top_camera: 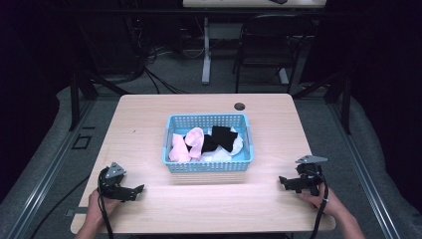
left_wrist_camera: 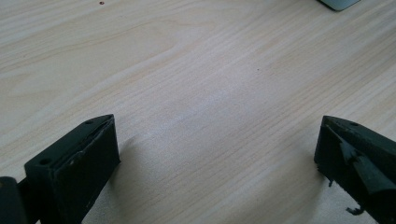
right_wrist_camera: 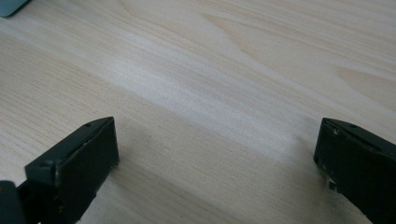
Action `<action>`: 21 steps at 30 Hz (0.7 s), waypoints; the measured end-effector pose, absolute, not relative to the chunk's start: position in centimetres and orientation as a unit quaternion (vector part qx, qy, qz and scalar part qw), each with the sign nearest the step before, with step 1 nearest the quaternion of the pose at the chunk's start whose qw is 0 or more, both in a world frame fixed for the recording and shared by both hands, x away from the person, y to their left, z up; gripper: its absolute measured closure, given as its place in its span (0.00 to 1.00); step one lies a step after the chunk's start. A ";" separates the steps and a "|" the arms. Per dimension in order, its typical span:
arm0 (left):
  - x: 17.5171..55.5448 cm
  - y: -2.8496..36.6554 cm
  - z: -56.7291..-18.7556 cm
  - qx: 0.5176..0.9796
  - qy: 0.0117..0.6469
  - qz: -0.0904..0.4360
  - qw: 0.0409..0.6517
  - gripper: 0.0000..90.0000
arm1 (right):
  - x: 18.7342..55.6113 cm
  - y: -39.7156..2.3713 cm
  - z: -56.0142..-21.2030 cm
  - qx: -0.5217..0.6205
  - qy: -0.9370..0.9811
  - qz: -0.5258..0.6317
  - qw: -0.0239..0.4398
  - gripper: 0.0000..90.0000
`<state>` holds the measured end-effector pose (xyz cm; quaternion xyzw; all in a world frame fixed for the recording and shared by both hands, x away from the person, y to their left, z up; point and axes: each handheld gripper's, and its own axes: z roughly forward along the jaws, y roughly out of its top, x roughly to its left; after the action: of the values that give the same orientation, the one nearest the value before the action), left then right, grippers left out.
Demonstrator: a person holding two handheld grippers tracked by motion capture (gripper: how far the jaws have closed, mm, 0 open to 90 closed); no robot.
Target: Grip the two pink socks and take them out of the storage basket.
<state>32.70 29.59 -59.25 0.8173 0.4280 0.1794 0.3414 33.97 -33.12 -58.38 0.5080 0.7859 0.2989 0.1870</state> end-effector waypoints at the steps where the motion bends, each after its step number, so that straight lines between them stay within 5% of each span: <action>1: 32.7 29.6 -59.2 0.817 0.428 0.179 0.341 0.00 | 34.0 -33.1 -58.4 0.508 0.786 0.299 0.187 0.00; 21: 32.9 29.8 -56.1 0.813 0.443 0.175 0.335 0.00 | 34.0 -33.1 -58.4 0.508 0.786 0.298 0.186 0.00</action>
<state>32.85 29.82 -56.15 0.8130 0.4427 0.1750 0.3353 33.98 -33.10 -58.38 0.5075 0.7865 0.2984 0.1865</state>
